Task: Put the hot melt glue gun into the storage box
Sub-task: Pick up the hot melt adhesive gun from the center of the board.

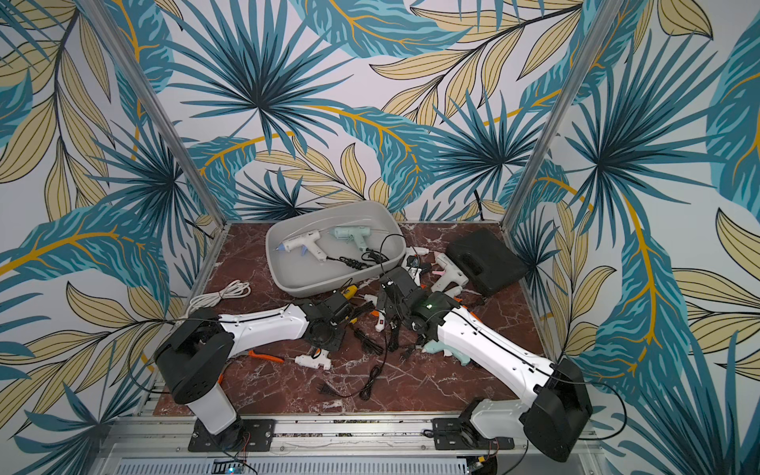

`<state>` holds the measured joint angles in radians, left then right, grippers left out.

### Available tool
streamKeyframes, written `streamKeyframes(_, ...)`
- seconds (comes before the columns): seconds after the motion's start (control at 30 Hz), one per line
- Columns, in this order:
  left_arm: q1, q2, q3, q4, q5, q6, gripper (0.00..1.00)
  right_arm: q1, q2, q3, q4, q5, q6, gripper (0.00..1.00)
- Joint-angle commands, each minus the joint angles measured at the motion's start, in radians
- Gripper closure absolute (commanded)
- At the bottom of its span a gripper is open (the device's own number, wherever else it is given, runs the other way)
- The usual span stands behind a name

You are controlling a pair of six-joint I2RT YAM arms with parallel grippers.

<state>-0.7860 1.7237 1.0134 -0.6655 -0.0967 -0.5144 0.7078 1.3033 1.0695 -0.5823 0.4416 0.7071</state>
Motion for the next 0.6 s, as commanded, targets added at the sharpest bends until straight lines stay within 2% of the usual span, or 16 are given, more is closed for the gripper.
streamKeyframes(0.0, -0.001, -0.042, 0.030, -0.044, -0.020, -0.014, 1.00, 0.003, -0.019, -0.022, -0.003, 0.010, 0.004, 0.01)
streamKeyframes(0.23, 0.036, -0.204, 0.060, -0.103, 0.028, -0.016, 1.00, 0.001, -0.034, -0.015, 0.036, -0.044, -0.034, 0.01)
streamKeyframes(0.4, 0.120, -0.328, 0.085, -0.124, 0.160, 0.017, 1.00, -0.010, -0.073, 0.003, 0.064, -0.082, -0.070, 0.01)
streamKeyframes(0.57, 0.192, -0.392, 0.132, -0.133, 0.296, 0.050, 1.00, -0.021, -0.109, 0.016, 0.068, -0.091, -0.087, 0.01)
